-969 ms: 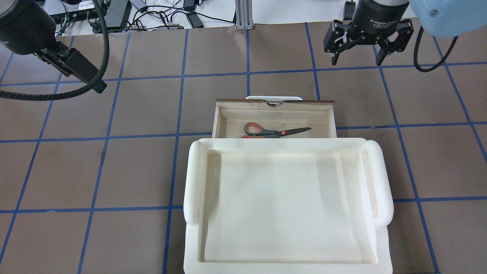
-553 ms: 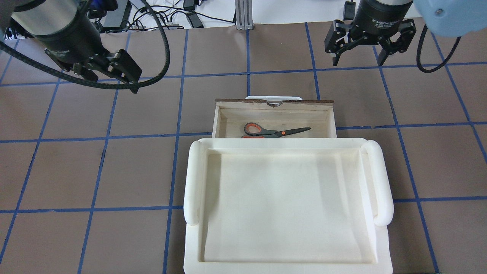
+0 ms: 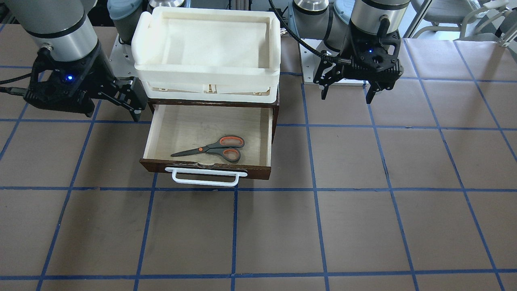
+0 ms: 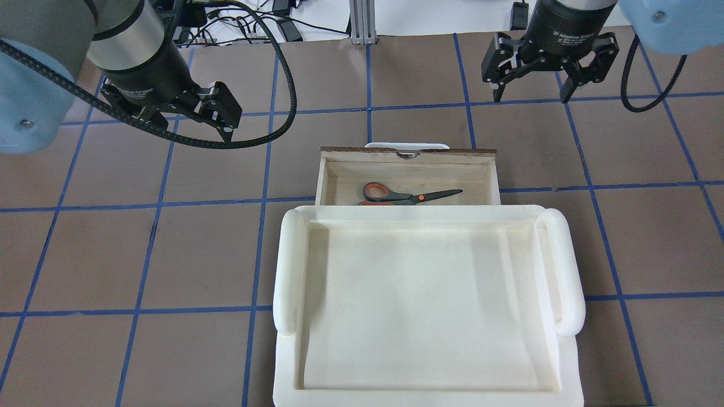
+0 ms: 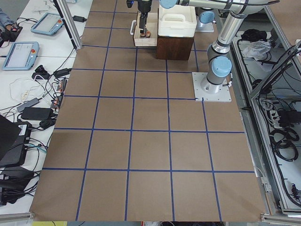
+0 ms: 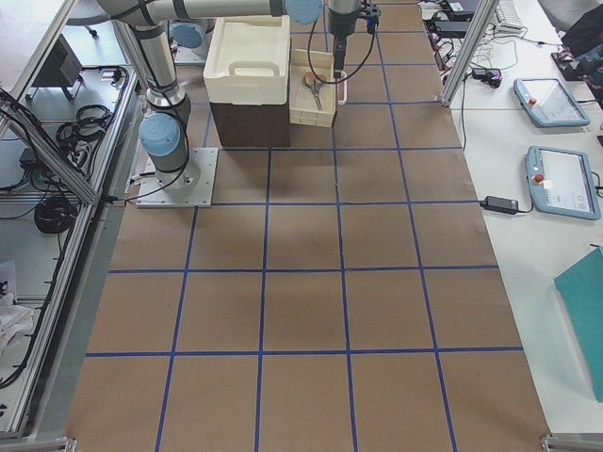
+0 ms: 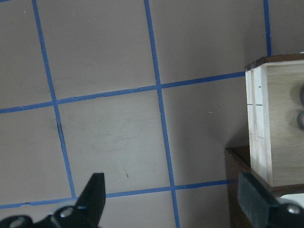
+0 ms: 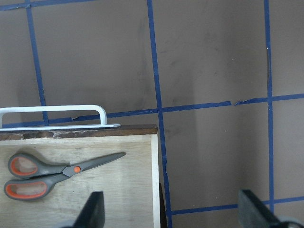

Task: Place scissors in drawer with both arms

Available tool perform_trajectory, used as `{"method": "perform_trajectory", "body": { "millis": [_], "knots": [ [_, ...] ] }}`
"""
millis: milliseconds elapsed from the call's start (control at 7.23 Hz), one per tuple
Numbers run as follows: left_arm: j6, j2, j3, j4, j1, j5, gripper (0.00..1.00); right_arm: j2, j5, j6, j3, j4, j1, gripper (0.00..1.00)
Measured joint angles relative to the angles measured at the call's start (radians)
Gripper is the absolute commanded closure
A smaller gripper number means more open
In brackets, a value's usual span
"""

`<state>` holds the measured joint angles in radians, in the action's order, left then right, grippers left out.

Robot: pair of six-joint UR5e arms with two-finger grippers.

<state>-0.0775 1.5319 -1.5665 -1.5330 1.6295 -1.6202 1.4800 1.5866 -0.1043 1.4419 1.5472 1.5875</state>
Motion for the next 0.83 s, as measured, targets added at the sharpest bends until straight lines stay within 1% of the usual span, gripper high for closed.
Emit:
{"method": "perform_trajectory", "body": {
  "millis": [415,830],
  "knots": [
    [-0.003,-0.016,0.003,-0.009,-0.020,0.062,0.00,-0.001,-0.002,0.002,0.002,-0.001,0.000,0.00],
    [-0.001,-0.023,-0.003,-0.019,-0.023,0.070,0.00,-0.001,-0.002,0.002,0.004,0.000,0.000,0.00]
  ]
}}
